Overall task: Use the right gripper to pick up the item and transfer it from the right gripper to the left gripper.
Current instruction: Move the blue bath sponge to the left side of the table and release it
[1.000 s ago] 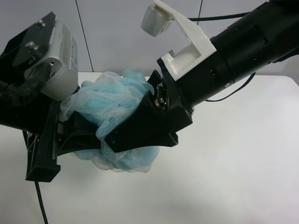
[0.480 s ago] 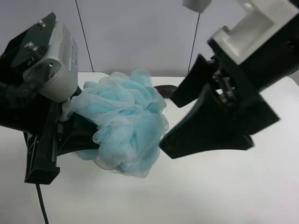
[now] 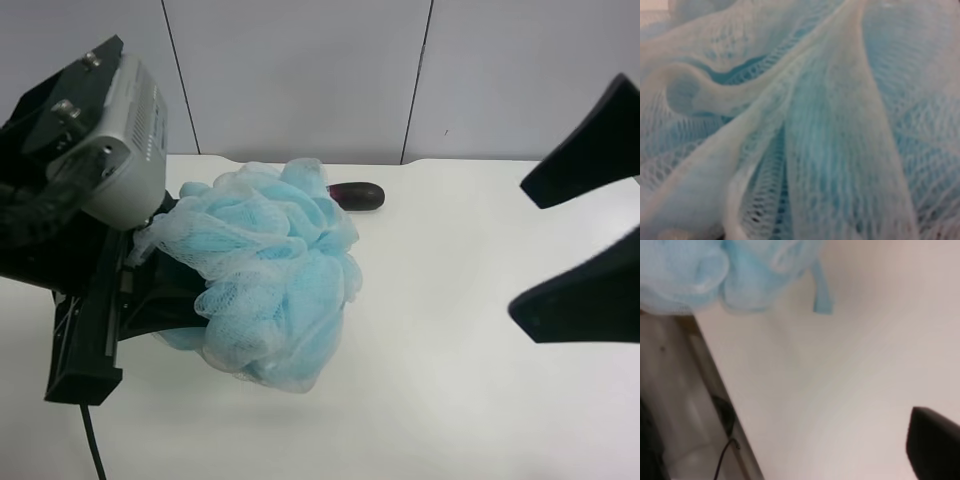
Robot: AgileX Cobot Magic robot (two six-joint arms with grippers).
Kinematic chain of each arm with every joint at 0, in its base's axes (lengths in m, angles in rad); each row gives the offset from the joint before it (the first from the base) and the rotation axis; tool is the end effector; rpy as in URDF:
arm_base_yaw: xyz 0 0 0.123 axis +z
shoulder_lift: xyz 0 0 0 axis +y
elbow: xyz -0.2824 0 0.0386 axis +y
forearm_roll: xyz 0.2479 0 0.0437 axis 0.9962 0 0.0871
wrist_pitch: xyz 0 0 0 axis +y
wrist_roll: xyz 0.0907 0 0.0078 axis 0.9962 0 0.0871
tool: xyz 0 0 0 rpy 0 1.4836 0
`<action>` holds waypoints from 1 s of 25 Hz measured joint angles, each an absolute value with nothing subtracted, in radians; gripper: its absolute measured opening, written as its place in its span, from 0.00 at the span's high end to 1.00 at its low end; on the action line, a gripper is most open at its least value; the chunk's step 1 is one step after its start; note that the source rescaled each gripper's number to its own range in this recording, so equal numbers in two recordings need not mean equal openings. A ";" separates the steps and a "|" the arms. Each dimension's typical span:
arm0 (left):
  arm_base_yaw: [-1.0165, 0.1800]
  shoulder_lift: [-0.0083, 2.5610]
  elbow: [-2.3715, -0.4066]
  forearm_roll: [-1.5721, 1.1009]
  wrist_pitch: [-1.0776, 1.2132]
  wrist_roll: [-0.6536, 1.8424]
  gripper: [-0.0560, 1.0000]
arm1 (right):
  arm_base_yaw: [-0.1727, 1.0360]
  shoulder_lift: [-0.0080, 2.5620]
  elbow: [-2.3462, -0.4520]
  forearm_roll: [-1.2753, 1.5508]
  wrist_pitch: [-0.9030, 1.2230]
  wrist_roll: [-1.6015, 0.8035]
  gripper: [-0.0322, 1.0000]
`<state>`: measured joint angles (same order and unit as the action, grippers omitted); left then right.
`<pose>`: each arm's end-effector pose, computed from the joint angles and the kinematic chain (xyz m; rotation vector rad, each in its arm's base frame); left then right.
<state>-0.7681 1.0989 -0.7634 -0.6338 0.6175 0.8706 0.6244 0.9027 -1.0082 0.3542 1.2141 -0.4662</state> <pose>0.1335 -0.1725 0.2923 1.3825 1.9189 -0.6242 0.0993 0.1080 0.3657 -1.3028 2.2232 0.5334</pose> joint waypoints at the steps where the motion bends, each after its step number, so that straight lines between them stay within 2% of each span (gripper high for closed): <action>1: -0.768 1.099 -0.763 -0.634 0.618 0.871 0.89 | 0.624 0.865 -0.983 0.344 1.214 -0.459 0.00; 12: -0.768 1.100 -0.763 -0.634 0.618 0.871 0.90 | 0.625 0.399 -0.600 0.218 1.196 -0.211 0.00; 18: -0.768 1.100 -0.763 -0.634 0.619 0.871 0.91 | 0.625 0.185 -0.536 0.034 1.155 -0.007 0.00; 25: -0.768 1.100 -0.763 -0.634 0.619 0.871 0.91 | 0.625 0.090 -0.517 0.000 1.108 0.054 0.00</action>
